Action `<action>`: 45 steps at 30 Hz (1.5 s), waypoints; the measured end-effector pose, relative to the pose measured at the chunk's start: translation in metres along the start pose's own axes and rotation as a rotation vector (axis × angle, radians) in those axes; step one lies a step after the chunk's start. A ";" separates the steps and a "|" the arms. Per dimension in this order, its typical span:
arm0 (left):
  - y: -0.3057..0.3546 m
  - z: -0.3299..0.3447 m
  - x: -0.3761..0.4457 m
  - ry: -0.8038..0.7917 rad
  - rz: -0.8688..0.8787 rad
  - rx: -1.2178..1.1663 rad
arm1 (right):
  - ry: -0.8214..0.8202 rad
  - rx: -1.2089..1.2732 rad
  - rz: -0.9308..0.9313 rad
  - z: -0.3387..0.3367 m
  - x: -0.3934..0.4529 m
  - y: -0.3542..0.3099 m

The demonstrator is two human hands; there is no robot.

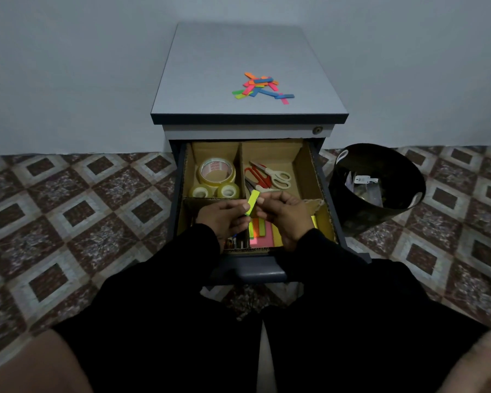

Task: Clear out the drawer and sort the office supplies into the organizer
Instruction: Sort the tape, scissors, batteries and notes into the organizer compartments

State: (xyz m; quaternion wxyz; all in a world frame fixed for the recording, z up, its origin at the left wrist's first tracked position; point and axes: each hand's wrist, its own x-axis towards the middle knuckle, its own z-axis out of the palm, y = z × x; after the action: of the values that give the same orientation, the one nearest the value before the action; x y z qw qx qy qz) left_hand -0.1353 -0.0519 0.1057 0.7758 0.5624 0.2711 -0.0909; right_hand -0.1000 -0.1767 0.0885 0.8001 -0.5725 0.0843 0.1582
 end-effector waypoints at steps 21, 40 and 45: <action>-0.015 -0.019 0.016 0.206 0.575 0.917 | 0.182 -0.424 0.054 -0.031 0.016 0.007; -0.033 -0.038 0.024 0.099 0.458 1.625 | 0.285 -0.837 0.127 -0.038 0.057 0.044; -0.033 -0.038 0.023 0.102 0.458 1.619 | 0.258 -0.845 0.136 -0.039 0.057 0.045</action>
State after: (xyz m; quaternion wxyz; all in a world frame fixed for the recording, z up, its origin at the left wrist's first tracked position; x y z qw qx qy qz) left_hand -0.1429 -0.0244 0.0578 0.1189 0.9896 0.0360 -0.0721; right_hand -0.0609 -0.1911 0.0178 0.4665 -0.8574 0.1488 0.1585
